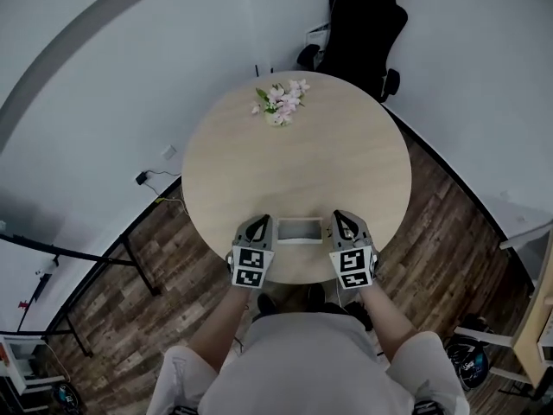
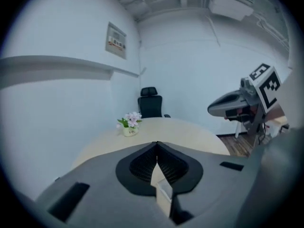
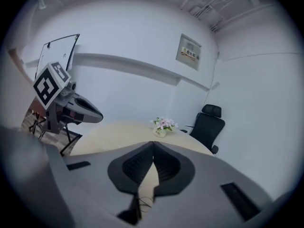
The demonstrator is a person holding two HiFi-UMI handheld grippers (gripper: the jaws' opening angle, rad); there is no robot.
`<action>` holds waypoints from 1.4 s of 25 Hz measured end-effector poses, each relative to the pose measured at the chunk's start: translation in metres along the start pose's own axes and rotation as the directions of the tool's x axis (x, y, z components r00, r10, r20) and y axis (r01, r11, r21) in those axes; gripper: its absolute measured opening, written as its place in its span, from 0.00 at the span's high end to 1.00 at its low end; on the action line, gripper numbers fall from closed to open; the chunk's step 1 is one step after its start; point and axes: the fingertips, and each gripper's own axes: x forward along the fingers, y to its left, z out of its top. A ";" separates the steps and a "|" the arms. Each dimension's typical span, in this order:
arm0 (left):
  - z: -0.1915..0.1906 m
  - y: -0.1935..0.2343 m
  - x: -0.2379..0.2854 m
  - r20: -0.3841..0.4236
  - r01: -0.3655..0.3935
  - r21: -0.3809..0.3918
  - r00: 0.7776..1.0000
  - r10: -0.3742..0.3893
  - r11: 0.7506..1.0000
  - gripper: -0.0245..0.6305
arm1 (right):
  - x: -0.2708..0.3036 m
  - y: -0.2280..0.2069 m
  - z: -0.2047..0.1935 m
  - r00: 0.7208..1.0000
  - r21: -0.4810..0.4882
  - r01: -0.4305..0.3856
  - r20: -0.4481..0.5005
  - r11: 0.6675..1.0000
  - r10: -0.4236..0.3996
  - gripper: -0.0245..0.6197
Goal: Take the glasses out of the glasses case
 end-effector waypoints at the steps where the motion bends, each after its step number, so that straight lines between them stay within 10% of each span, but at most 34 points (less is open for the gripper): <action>1: 0.010 0.006 -0.008 0.030 -0.013 -0.037 0.999 0.014 0.999 0.96 | -0.004 -0.003 0.005 1.000 0.044 0.006 0.014 0.999 -0.006 0.94; 10: 0.075 0.038 -0.071 0.295 -0.056 -0.208 0.948 0.118 0.977 0.96 | -0.034 -0.022 0.035 0.996 0.312 0.004 0.078 0.950 -0.030 0.94; 35: 0.072 0.017 -0.082 0.292 -0.039 -0.209 0.951 0.100 0.977 0.96 | -0.047 -0.005 0.052 0.993 0.357 -0.043 0.119 0.933 0.001 0.94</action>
